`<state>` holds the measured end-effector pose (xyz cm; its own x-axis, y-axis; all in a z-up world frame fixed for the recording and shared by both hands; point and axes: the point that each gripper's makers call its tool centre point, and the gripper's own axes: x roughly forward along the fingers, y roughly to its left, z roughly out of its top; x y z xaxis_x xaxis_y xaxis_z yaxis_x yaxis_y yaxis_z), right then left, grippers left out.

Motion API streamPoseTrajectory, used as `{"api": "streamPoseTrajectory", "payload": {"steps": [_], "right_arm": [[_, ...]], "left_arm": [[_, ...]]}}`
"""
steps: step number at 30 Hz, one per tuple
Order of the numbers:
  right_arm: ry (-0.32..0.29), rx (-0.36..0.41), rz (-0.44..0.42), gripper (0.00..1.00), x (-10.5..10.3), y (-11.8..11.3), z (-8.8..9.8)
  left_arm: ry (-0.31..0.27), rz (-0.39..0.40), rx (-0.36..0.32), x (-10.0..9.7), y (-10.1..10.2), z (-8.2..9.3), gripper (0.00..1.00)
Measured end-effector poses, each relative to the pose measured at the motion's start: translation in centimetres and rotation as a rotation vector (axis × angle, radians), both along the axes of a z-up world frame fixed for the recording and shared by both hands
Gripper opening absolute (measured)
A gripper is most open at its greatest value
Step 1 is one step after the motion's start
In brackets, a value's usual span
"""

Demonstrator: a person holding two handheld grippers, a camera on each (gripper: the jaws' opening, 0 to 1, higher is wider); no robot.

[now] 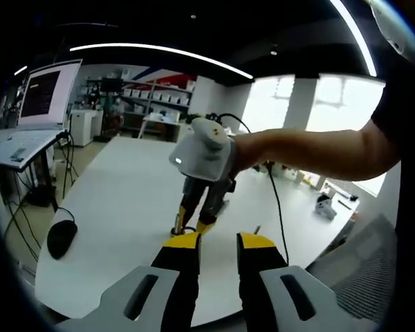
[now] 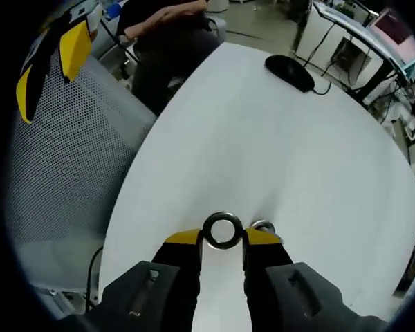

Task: Place the washer onto the threaded stud by aligning its center hole with the stud, sliding it down to the base, and recovering from edge contact or off-axis alignment until the washer reaches the visible bottom stop.

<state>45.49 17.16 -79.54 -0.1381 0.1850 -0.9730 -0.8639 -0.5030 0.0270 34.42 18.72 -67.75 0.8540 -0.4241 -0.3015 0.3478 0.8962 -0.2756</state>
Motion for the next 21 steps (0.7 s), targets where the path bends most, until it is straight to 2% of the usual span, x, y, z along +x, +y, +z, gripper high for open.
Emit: {"api": "streamPoseTrajectory", "payload": {"steps": [6, 14, 21], "right_arm": [[-0.033, 0.001, 0.017, 0.24, 1.2, 0.1, 1.3], [-0.068, -0.007, 0.046, 0.24, 2.4, 0.0, 1.9], [-0.104, -0.008, 0.143, 0.24, 3.4, 0.1, 1.7]], "left_arm": [[-0.001, 0.001, -0.001, 0.0, 0.0, 0.0, 0.18], [0.0, 0.001, -0.001, 0.0, 0.0, 0.0, 0.18], [-0.001, 0.003, -0.001, 0.0, 0.1, 0.0, 0.18]]}}
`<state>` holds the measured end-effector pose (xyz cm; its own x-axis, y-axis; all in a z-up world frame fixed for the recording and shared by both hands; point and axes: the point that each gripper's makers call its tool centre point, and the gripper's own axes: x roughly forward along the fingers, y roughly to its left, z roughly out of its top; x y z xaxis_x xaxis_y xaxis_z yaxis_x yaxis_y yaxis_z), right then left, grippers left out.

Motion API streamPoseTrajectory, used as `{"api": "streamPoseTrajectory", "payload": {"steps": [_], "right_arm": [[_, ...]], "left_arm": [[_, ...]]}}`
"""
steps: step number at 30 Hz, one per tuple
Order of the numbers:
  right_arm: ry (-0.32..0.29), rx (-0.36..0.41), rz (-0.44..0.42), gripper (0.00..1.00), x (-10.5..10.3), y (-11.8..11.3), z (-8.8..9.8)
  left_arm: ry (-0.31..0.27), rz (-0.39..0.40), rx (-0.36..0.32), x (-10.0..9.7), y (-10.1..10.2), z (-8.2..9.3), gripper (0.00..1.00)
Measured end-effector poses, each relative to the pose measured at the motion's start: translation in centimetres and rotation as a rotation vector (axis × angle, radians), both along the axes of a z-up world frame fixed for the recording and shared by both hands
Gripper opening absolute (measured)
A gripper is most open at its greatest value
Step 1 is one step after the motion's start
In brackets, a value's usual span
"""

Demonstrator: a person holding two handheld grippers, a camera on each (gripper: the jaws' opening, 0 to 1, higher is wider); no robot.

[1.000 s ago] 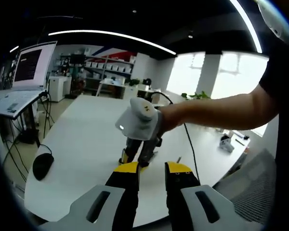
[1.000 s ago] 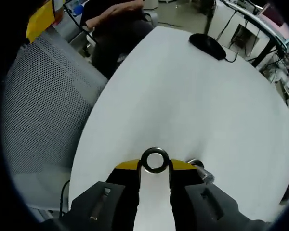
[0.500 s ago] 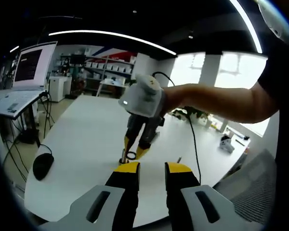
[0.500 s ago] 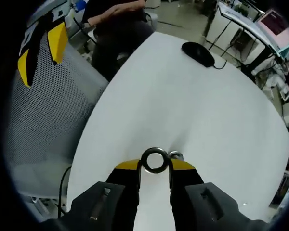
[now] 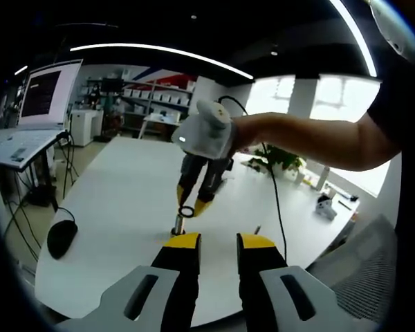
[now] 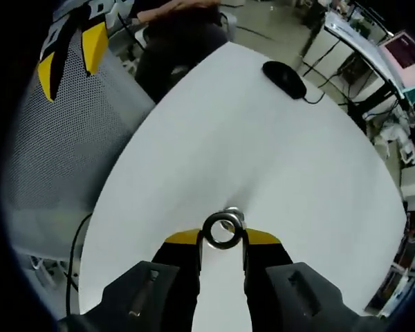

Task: Place the washer onto the threaded stud by aligning its center hole with the stud, sliding it down to the base, and recovering from edge contact or off-axis alignment until the washer reaches the visible bottom stop.

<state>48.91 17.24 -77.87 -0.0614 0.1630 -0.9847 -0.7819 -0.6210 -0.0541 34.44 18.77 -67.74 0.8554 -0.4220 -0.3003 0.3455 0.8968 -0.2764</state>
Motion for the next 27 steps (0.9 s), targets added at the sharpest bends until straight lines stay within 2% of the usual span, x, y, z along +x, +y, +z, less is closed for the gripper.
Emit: {"api": "streamPoseTrajectory", "payload": {"steps": [4, 7, 10, 21, 24, 27], "right_arm": [[0.008, 0.004, 0.025, 0.24, 0.3, 0.2, -0.5], [-0.013, 0.0, 0.051, 0.24, 0.7, 0.3, -0.7], [0.008, 0.007, 0.035, 0.24, 0.7, 0.5, -0.8], [0.015, -0.015, -0.028, 0.24, 1.4, 0.7, -2.1], [0.034, -0.021, -0.075, 0.24, 1.3, 0.7, -2.5], [0.055, -0.021, -0.166, 0.24, 1.3, 0.7, -2.8]], "left_arm": [[0.0, 0.001, -0.001, 0.0, 0.0, 0.0, 0.18], [0.001, 0.001, -0.001, 0.0, 0.0, 0.0, 0.18], [0.003, -0.001, -0.003, 0.0, 0.0, 0.0, 0.18], [0.002, -0.003, -0.001, 0.0, 0.0, 0.0, 0.18], [0.002, -0.003, -0.001, 0.0, 0.0, 0.0, 0.18], [0.003, -0.006, -0.001, 0.0, -0.1, 0.0, 0.18]]}}
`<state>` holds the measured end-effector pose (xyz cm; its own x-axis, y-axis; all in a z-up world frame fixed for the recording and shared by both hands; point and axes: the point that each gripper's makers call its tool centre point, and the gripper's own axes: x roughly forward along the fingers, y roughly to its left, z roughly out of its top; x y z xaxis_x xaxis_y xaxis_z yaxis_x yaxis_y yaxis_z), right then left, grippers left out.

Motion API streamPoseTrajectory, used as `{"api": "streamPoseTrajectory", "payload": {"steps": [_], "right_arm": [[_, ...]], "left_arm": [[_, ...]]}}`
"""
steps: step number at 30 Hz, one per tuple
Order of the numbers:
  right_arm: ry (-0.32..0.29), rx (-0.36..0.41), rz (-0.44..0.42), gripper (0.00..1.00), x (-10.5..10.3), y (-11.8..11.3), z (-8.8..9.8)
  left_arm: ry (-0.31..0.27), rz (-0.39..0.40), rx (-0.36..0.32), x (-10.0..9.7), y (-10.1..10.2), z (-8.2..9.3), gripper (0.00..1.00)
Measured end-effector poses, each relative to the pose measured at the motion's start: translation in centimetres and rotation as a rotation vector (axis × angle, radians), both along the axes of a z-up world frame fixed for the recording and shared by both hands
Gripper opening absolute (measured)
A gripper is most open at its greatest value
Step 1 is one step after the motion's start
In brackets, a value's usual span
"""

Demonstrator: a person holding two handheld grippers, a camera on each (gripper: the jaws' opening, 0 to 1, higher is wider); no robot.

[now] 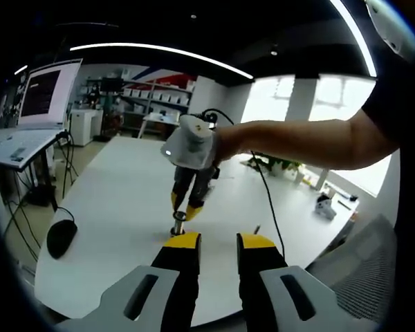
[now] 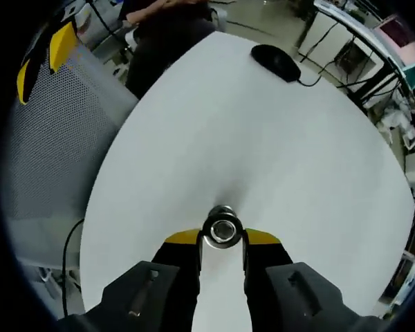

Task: Place the washer onto the threaded stud by aligning its center hole with the stud, sliding it down to the base, and recovering from edge contact or off-axis alignment until the washer reaches the visible bottom stop.

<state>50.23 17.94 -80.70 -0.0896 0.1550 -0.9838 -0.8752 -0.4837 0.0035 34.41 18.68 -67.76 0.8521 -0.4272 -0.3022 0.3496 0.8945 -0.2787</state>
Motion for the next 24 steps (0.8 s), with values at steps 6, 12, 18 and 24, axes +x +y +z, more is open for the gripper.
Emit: {"api": "streamPoseTrajectory", "payload": {"steps": [6, 12, 18, 24], "right_arm": [[0.002, -0.004, -0.113, 0.24, 0.2, 0.1, -1.0], [-0.012, -0.02, -0.214, 0.24, 0.2, 0.0, -2.3], [-0.013, -0.034, -0.326, 0.24, 0.3, 0.1, -3.4], [0.002, -0.038, -0.379, 0.24, 0.4, 0.0, -4.2]], "left_arm": [[0.002, -0.002, 0.001, 0.0, 0.0, 0.0, 0.18], [0.003, -0.003, 0.002, 0.0, -0.1, -0.1, 0.18], [0.004, -0.002, 0.001, 0.0, -0.1, -0.1, 0.18], [0.004, 0.001, 0.0, 0.0, 0.0, -0.1, 0.18]]}}
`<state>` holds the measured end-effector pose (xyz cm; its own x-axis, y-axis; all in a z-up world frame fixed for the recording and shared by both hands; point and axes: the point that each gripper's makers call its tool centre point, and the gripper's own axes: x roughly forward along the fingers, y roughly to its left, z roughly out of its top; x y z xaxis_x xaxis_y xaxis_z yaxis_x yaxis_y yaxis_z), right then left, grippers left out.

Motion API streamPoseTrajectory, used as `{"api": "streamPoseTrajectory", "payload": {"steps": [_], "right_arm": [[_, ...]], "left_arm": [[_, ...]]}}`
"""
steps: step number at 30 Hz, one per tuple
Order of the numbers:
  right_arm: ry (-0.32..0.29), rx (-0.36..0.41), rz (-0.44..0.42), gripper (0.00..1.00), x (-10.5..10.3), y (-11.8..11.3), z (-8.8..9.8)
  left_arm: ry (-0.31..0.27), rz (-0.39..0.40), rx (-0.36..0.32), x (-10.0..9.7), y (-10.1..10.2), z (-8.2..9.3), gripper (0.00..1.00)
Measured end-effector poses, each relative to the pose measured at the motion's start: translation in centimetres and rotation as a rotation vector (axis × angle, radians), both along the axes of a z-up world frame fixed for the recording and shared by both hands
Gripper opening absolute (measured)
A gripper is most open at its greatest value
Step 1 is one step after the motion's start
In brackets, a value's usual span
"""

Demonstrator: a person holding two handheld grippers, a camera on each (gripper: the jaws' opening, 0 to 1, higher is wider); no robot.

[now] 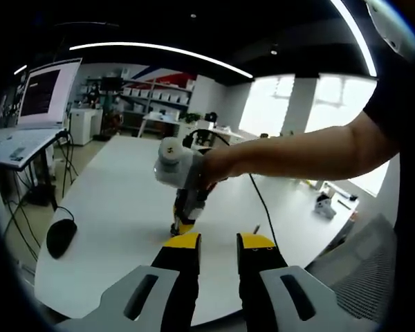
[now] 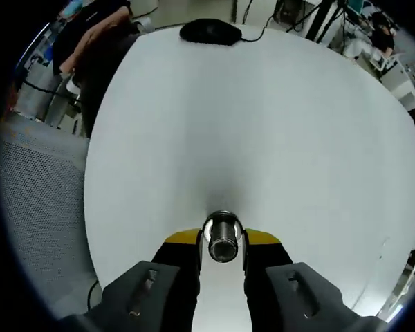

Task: Place the washer onto the threaded stud by aligning its center hole with the stud, sliding it down to the base, and recovering from edge contact or off-axis alignment until the washer reaches the visible bottom stop.

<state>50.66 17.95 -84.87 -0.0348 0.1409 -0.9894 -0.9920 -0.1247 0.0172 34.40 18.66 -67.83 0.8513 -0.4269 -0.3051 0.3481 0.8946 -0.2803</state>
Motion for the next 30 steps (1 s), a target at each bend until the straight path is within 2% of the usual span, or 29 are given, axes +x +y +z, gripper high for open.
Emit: {"api": "streamPoseTrajectory", "payload": {"steps": [10, 14, 21, 24, 27, 30], "right_arm": [[-0.003, 0.0, -0.001, 0.24, 0.0, -0.1, -0.4], [-0.009, 0.009, 0.032, 0.24, 0.0, -0.2, -0.3], [-0.032, 0.039, 0.032, 0.26, 0.4, -0.4, 1.3], [-0.03, 0.077, 0.012, 0.26, 0.1, -0.4, 2.5], [-0.034, 0.115, -0.019, 0.26, 0.0, -0.8, 3.7], [-0.04, 0.163, -0.057, 0.26, -0.2, -1.4, 5.1]], "left_arm": [[0.0, -0.003, 0.001, 0.0, -0.1, 0.0, 0.18], [0.001, -0.005, 0.002, 0.0, -0.1, 0.0, 0.18], [0.0, -0.01, 0.002, -0.1, -0.2, 0.0, 0.18], [0.005, -0.01, 0.003, -0.1, -0.2, -0.1, 0.18], [0.039, -0.004, 0.001, -0.1, -0.1, -0.7, 0.2], [0.029, -0.01, 0.002, -0.1, -0.2, -0.6, 0.2]]}}
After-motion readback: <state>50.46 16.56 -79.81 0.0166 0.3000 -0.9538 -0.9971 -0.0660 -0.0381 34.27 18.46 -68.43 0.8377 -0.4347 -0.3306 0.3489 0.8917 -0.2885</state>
